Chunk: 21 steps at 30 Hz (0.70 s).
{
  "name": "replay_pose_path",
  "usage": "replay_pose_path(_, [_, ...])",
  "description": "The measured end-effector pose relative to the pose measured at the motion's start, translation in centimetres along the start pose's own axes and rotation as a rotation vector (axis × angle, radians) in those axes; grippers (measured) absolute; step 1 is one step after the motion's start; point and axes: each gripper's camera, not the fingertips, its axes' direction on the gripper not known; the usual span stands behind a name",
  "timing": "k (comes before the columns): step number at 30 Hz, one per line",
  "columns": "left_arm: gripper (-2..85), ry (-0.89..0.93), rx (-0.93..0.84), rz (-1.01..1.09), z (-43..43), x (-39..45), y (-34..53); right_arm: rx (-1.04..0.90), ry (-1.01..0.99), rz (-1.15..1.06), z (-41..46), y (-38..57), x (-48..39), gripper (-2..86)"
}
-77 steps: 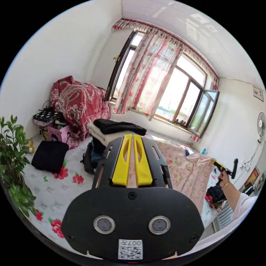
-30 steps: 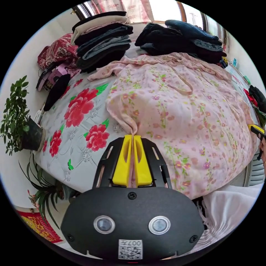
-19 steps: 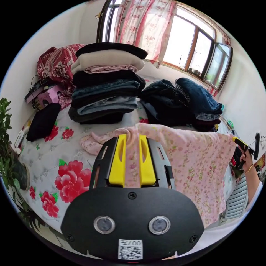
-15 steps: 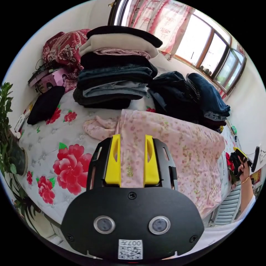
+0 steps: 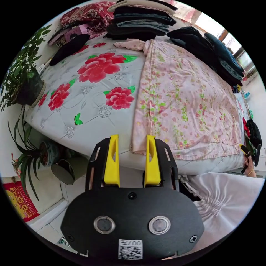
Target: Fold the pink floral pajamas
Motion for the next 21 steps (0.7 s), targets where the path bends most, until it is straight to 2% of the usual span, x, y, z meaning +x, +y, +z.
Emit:
replay_pose_path(2, [9.3,-0.02,0.03,0.004,-0.8,0.3,-0.3,0.037,0.097,-0.039,0.0,0.8,-0.8,4.6])
replay_pose_path(3, [3.5,-0.044,0.036,0.031,-1.3,0.5,-0.5,0.049,0.135,-0.072,0.1,1.3,-1.2,2.8])
replay_pose_path(5, [0.0,-0.103,0.017,0.097,-1.8,0.9,-0.9,0.024,0.132,-0.108,0.0,1.9,-1.3,1.2])
replay_pose_path(7, [-0.6,-0.05,-0.013,0.126,-3.0,-0.2,-1.2,-0.007,0.02,-0.145,-0.8,2.1,-0.6,0.5])
replay_pose_path(9, [-0.8,0.193,0.061,0.025,-6.7,-4.6,-0.4,0.088,-0.135,-0.116,-4.3,3.0,1.8,0.0])
replay_pose_path(10, [-0.9,0.247,0.094,-0.009,-8.0,-5.8,0.0,0.122,-0.181,-0.106,-5.5,3.3,2.6,0.0])
replay_pose_path(12, [-0.9,0.494,0.271,-0.061,-13.4,-10.6,2.4,0.262,-0.403,-0.066,-10.7,4.8,6.4,-0.2])
replay_pose_path(13, [-0.9,0.557,0.321,-0.054,-14.8,-11.6,3.1,0.296,-0.463,-0.063,-11.9,5.4,7.3,-0.2])
replay_pose_path(15, [-1.0,0.735,0.542,-0.016,-20.6,-15.0,6.6,0.461,-0.652,-0.048,-16.9,8.0,10.8,-0.2])
replay_pose_path(21, [-1.0,1.031,0.924,0.1,-31.0,-20.6,15.5,0.853,-1.008,-0.133,-26.0,16.6,16.9,-0.3])
